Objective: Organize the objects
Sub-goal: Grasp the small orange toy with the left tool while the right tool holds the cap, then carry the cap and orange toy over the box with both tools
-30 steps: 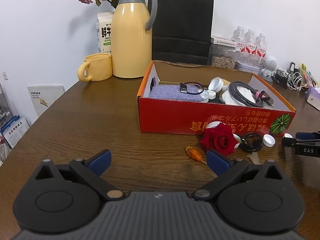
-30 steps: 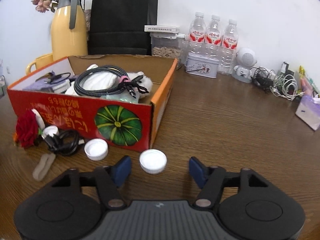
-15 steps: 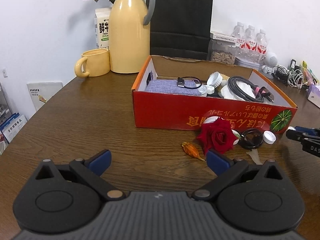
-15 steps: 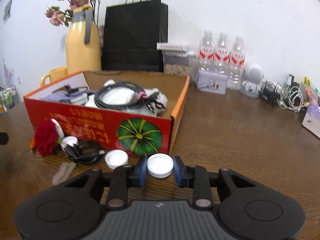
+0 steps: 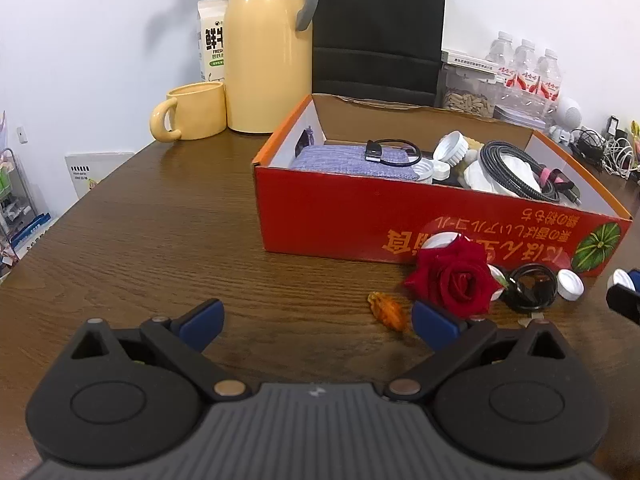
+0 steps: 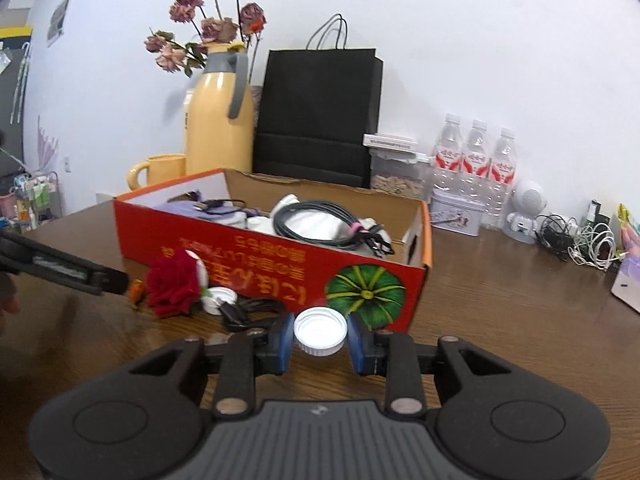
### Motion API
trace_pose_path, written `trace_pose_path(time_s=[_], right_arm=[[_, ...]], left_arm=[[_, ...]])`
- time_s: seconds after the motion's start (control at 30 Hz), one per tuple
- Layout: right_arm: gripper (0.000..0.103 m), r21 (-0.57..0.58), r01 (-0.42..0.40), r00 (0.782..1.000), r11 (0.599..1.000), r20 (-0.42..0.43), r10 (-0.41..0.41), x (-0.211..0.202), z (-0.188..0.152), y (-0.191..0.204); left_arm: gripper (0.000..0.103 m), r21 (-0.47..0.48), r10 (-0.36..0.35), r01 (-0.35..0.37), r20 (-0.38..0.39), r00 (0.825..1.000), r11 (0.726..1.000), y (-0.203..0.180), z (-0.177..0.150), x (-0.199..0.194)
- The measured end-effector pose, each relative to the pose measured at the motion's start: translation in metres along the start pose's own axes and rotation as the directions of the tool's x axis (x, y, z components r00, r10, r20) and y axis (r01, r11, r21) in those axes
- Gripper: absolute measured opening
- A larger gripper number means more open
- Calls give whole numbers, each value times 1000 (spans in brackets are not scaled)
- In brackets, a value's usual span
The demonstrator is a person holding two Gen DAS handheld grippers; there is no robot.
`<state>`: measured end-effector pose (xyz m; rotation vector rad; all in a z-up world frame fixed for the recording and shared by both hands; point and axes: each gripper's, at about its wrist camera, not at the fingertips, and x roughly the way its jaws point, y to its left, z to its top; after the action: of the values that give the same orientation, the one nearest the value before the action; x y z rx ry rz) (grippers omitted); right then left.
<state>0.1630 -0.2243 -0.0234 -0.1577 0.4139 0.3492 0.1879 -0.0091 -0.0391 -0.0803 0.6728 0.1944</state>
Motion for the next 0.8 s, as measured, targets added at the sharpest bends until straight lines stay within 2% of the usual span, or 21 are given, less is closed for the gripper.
trace_pose_path(time_s=[0.07, 0.23, 0.33, 0.4, 0.43, 0.47, 0.5, 0.6, 0.7, 0.73, 0.8], right_arm=[[27, -1, -2, 1000, 1000, 6, 2, -2, 0, 4], [27, -1, 9, 1000, 1000, 17, -9, -3, 0, 7], [27, 0, 13, 1000, 1000, 19, -13, -3, -1, 7], [27, -1, 14, 1000, 1000, 19, -14, -3, 0, 7], [27, -1, 13, 1000, 1000, 19, -13, -3, 0, 7], [27, -1, 13, 1000, 1000, 19, -13, -4, 0, 7], [27, 0, 13, 1000, 1000, 19, -13, -3, 0, 7], [27, -2, 14, 1000, 1000, 20, -14, -4, 0, 7], [27, -4, 15, 1000, 1000, 21, -15, -4, 0, 9], [27, -4, 16, 1000, 1000, 21, -16, -4, 0, 9], [27, -4, 16, 1000, 1000, 21, -16, -5, 1, 9]], left_arm=[[98, 0, 0, 0, -3, 1000, 1000, -3, 1, 3], [96, 6, 4, -4, -7, 1000, 1000, -10, 1, 9], [90, 10, 8, -7, -10, 1000, 1000, -13, 1, 11], [82, 13, 9, -9, -17, 1000, 1000, -16, 1, 12], [73, 15, 6, -6, -22, 1000, 1000, -17, 1, 13], [68, 18, 1, 0, -27, 1000, 1000, -19, 0, 14], [67, 22, 3, -3, -24, 1000, 1000, -20, -1, 14], [56, 33, -8, 8, -15, 1000, 999, -22, -2, 12], [33, 44, -24, 24, -6, 1000, 999, -24, -3, 9], [22, 47, -33, 33, -5, 999, 998, -25, -4, 8], [15, 50, -46, 46, -4, 999, 998, -24, -4, 7]])
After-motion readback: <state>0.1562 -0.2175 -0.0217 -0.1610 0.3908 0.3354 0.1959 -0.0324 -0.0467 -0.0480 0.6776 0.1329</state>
